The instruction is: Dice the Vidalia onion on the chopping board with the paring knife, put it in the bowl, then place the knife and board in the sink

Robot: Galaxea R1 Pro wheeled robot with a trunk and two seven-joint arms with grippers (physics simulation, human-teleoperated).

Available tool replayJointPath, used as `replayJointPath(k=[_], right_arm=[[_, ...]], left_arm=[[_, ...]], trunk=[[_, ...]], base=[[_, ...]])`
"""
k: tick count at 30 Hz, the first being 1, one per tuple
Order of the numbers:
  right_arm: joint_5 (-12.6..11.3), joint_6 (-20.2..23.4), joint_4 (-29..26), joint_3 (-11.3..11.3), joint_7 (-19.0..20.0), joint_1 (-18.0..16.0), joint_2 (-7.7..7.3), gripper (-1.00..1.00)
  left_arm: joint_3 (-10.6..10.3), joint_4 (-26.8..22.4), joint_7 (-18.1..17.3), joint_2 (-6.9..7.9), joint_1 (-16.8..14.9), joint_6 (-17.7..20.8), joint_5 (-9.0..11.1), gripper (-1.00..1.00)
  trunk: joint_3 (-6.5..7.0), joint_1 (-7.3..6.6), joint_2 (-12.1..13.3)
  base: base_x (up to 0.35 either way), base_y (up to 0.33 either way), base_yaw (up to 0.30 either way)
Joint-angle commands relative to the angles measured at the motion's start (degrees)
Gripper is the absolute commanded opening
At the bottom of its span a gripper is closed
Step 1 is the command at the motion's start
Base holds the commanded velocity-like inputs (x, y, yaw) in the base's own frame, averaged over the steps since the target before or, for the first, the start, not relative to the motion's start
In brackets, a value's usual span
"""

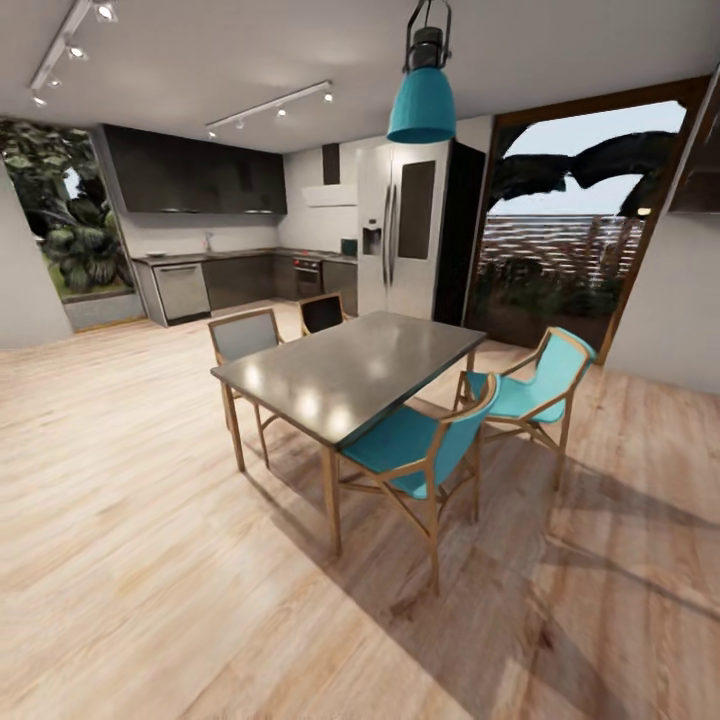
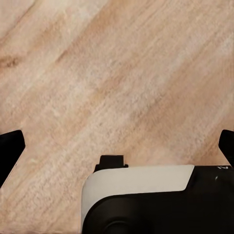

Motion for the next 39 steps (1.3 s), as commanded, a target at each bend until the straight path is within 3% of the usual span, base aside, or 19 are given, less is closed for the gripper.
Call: replayJointPath(k=[1, 21, 39], right_arm=[[0.0, -0.2, 0.0, 0.0, 0.0, 0.0, 0.00, 1.00], [0.0, -0.2, 0.0, 0.1, 0.0, 0.0, 0.00, 1.00], [0.0, -0.2, 0.1, 0.1, 0.0, 0.0, 0.04, 1.00]], left_arm=[[0.0, 0.1, 0.0, 0.00, -0.1, -0.2, 0.0, 1.00], [0.0, 0.1, 0.1, 0.00, 0.0, -0.2, 0.0, 1.00], [0.0, 0.1, 0.1, 0.26, 0.0, -0.2, 0.0, 1.00]], trunk=[[-0.11, 0.00, 0.0], [-1.14, 0.00, 0.0], [-2.07, 0.00, 0.0]], base=[[0.000, 0.299, 0.258], [0.004, 0.299, 0.255], [0.198, 0.197, 0.253]])
